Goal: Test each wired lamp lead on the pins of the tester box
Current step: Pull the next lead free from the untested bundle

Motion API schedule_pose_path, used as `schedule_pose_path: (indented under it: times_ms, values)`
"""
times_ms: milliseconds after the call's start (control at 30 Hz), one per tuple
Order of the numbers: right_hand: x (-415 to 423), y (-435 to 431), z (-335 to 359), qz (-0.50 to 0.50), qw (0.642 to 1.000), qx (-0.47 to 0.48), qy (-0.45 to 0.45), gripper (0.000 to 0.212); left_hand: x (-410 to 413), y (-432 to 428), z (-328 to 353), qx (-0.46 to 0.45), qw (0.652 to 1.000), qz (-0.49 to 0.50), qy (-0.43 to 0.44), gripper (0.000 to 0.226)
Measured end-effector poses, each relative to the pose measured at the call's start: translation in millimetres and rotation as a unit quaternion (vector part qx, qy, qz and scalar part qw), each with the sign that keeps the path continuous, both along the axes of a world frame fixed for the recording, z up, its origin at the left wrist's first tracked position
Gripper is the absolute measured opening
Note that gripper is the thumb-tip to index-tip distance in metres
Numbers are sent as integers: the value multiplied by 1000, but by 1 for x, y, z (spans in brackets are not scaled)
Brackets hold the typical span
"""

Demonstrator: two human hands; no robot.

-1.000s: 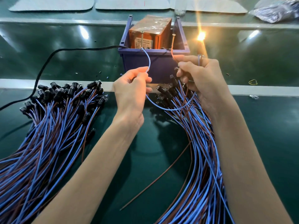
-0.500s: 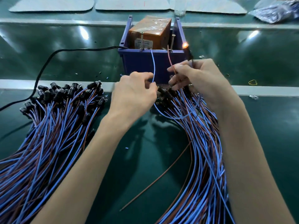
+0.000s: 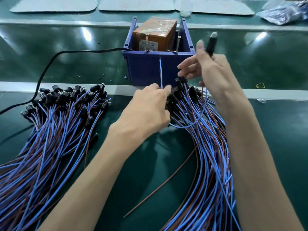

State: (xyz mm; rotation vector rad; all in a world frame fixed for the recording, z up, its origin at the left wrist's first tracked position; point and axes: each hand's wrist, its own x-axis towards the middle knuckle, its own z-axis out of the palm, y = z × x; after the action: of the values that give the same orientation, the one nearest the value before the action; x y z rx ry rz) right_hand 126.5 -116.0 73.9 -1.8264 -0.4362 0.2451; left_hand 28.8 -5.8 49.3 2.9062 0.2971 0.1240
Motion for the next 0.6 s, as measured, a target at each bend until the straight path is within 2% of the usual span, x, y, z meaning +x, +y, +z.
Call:
schedule_pose_path:
  times_ms: [100,167,267,367,467,600]
  values:
    - [3,-4,2,-57,998,15,-12,65,-2,1,-3,12,1000,-13,20,36]
    - [4,-6,3,-93,995,41,-10,66,-3,1,-3,5,1000,-14,24,33]
    - [4,-10,4,-114,984,133,27,63,-4,2,-2,-2,1000,-15,24,27]
    - [8,-14,6,-116,979,159,56,60,-7,0,2,1,999,-14,36,21]
    - [14,-18,4,-117,983,121,71,58,-11,-4,7,35,998,-12,47,16]
    - [22,-22,-2,-123,990,-54,33,64,-15,-7,16,108,993,-1,51,21]
